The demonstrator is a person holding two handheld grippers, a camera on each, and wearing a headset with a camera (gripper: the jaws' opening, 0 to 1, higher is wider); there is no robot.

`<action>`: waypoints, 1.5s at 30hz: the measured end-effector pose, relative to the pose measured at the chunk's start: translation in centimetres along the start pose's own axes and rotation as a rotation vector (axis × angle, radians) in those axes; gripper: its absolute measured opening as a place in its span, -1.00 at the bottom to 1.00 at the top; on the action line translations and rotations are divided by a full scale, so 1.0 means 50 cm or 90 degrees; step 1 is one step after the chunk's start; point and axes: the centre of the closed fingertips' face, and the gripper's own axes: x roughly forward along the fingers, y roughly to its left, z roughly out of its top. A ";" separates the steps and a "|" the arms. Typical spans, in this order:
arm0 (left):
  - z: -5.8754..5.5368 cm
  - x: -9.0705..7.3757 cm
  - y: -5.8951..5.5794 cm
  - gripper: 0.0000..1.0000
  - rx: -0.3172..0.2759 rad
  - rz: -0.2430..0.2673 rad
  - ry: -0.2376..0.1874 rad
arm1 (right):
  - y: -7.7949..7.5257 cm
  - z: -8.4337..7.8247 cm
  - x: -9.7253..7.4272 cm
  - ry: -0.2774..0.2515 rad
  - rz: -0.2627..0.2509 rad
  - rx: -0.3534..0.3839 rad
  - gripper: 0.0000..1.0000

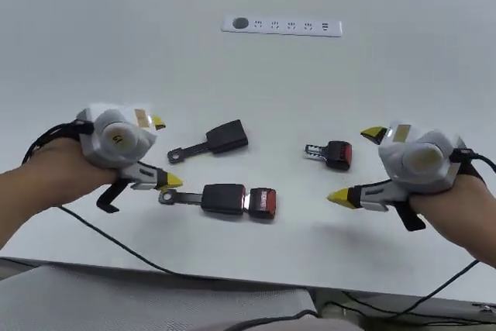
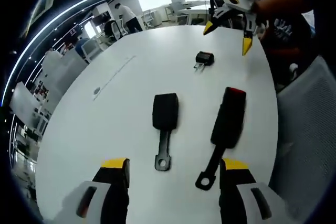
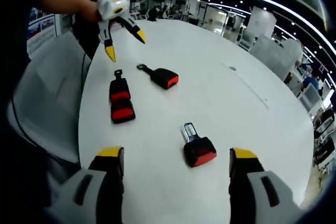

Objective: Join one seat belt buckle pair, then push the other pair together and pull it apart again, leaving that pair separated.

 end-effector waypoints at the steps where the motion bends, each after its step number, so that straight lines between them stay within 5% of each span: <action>1: -0.002 -0.009 0.000 0.49 -0.016 0.010 -0.010 | 0.002 -0.001 -0.004 -0.004 -0.001 0.001 0.73; 5: -0.021 -0.053 -0.004 0.66 -0.082 0.044 -0.037 | 0.020 -0.010 -0.022 -0.007 -0.008 0.011 0.87; 12: -0.061 -0.098 -0.022 0.87 -0.121 0.052 -0.057 | 0.035 -0.037 -0.043 -0.006 -0.017 0.040 0.95; 15: -0.070 -0.119 -0.010 0.99 -0.176 0.069 -0.096 | 0.040 -0.042 -0.054 -0.011 -0.020 0.064 1.00; 21: -0.094 -0.128 0.001 1.00 -0.193 0.089 -0.088 | 0.037 -0.044 -0.069 -0.020 -0.041 0.070 1.00; 27: -0.090 -0.120 -0.018 1.00 -0.177 0.082 -0.081 | 0.040 -0.033 -0.077 -0.029 -0.051 0.090 1.00; 31: -0.094 -0.126 -0.019 1.00 -0.199 0.079 -0.082 | 0.042 -0.017 -0.074 -0.061 -0.043 0.169 1.00; 34: -0.088 -0.137 -0.008 1.00 -0.239 0.088 -0.108 | 0.043 -0.020 -0.070 -0.051 -0.043 0.154 1.00; 38: -0.085 -0.137 -0.010 1.00 -0.230 0.087 -0.104 | 0.054 -0.023 -0.067 -0.020 -0.040 0.105 1.00; 45: -0.075 -0.128 -0.017 1.00 -0.222 0.080 -0.102 | 0.055 -0.011 -0.063 -0.025 -0.039 0.116 1.00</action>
